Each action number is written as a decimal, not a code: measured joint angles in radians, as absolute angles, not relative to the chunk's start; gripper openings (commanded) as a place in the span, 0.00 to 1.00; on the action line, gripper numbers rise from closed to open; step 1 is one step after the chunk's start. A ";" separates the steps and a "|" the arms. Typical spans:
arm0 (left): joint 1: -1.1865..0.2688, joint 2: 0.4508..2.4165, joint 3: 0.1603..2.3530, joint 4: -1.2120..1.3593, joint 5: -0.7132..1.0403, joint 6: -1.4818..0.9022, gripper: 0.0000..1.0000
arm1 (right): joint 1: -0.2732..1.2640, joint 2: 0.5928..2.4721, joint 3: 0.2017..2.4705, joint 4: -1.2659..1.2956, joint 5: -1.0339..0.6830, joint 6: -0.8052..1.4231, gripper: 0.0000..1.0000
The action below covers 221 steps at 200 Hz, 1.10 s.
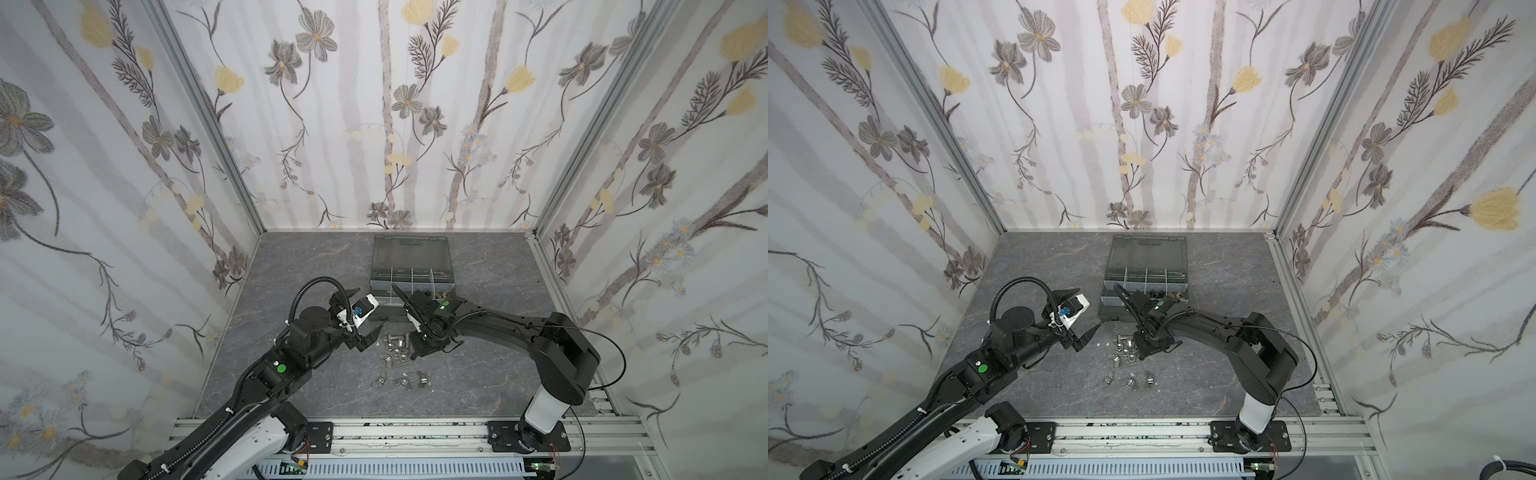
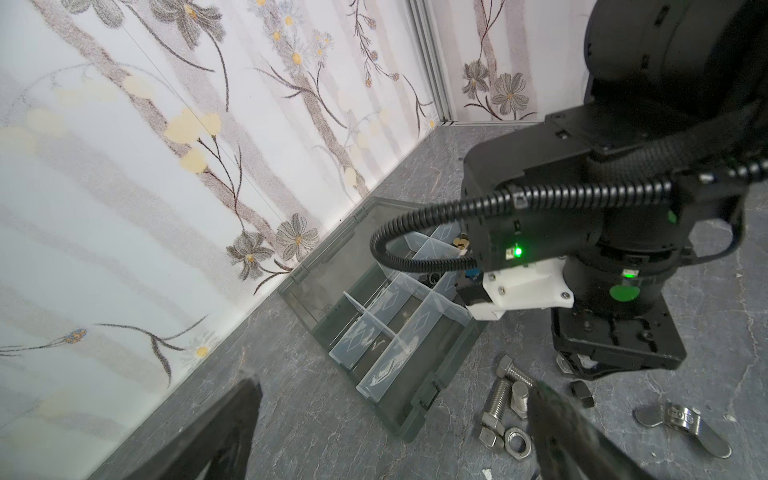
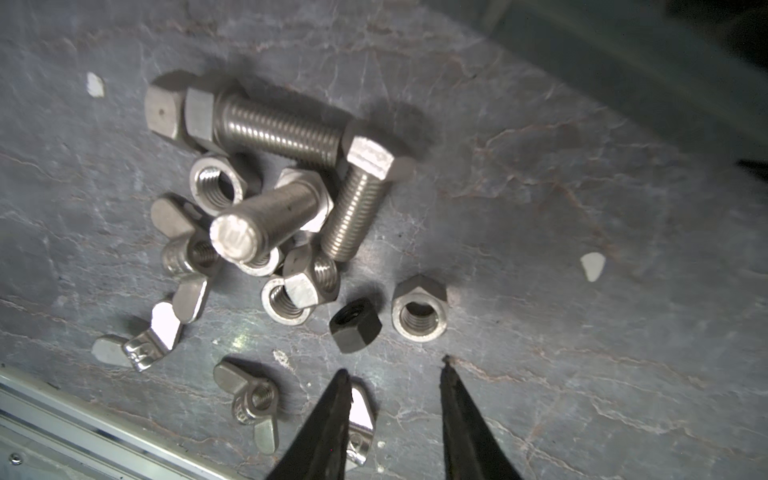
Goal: Sort the screws and nuts into containers
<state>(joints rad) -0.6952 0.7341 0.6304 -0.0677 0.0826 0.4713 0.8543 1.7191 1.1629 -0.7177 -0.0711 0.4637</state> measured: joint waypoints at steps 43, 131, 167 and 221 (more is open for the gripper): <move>-0.695 0.764 0.645 -0.056 0.088 0.463 1.00 | 0.751 1.643 1.149 -0.682 -0.068 0.476 0.46; -0.650 0.872 0.694 0.025 0.082 0.334 1.00 | 0.701 1.213 0.645 -0.366 -0.038 0.874 0.57; -0.634 0.945 0.736 0.025 0.083 0.300 1.00 | 0.706 1.136 0.530 -0.316 -0.042 1.050 0.59; -0.606 1.045 0.786 0.041 0.083 0.282 1.00 | 0.744 1.335 0.656 -0.274 -0.084 1.061 0.62</move>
